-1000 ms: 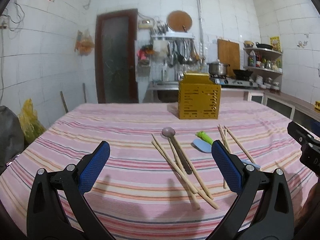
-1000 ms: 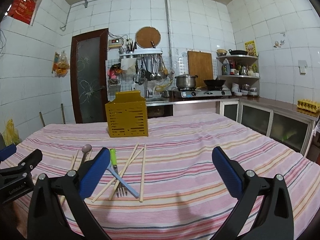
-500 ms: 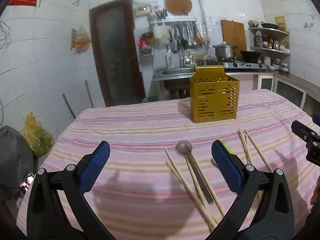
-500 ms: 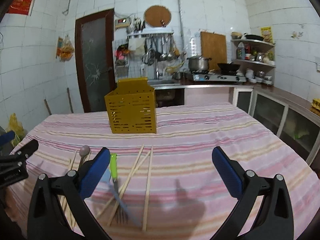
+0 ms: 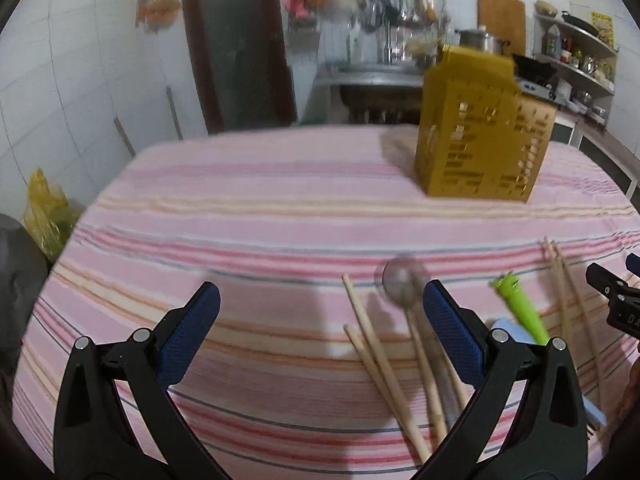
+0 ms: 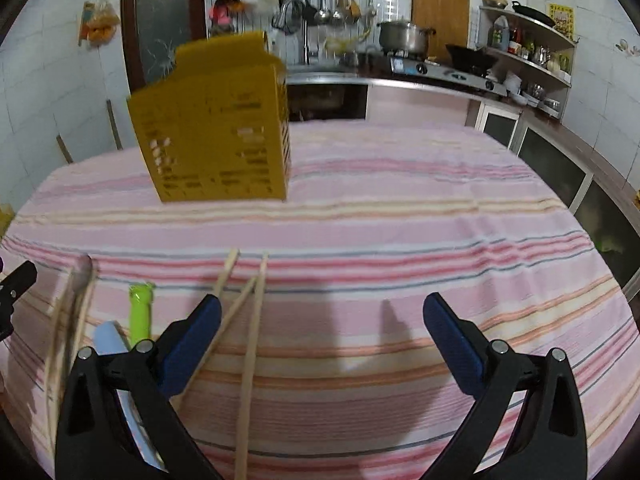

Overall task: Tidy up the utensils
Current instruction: 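Move the left tool toward the wooden chopsticks while the right tool approaches other chopsticks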

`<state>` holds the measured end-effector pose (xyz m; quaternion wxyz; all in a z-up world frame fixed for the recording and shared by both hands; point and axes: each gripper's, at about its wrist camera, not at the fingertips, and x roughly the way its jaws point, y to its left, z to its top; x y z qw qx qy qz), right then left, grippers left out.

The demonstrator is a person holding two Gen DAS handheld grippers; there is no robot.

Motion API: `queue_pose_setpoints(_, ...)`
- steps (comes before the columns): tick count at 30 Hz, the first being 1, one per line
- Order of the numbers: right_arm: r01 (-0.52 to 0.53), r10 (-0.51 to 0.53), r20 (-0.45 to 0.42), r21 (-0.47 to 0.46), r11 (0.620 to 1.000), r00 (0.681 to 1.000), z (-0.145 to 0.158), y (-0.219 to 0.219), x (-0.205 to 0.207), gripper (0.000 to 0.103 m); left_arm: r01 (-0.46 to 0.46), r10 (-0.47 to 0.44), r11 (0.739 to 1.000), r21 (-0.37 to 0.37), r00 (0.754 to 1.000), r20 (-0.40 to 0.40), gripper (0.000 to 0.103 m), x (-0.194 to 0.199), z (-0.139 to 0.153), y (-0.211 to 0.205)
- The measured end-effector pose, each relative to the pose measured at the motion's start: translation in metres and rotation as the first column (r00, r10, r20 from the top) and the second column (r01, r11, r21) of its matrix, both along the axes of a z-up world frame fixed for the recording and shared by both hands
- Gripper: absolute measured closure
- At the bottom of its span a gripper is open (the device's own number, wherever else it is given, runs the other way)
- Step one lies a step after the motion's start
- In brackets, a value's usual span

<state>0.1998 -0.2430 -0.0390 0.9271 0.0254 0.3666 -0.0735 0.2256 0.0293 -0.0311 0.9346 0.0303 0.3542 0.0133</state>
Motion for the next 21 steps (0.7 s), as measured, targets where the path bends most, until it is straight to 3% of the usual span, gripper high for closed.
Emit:
queue_pose_setpoints(8,0.017,-0.018,-0.052,-0.029,0.999,0.998,-0.013,0.0,0.004,0.005,-0.028,0.025,0.998,-0.051,0.998,-0.06,0.02,0.012,-0.017,0.004)
queue_pose_setpoints(11,0.022,-0.023,-0.067,-0.025,0.999,0.998,-0.014,-0.001,0.005,0.005,-0.035,0.031,0.999,-0.037,0.996,-0.087,0.025,0.02,-0.022,0.002)
queue_pose_setpoints(18,0.006,-0.004,-0.103,0.02,1.0,0.995,-0.017,-0.002,0.012,0.031,-0.035,0.026,0.998,-0.058,0.99,-0.139,0.042,0.022,-0.029,0.006)
queue_pose_setpoints(21,0.001,0.001,-0.111,0.024,1.0,0.994,-0.016,0.002,0.017,0.044,-0.029,0.018,0.997,-0.072,0.989,-0.15,0.042,0.021,-0.03,0.008)
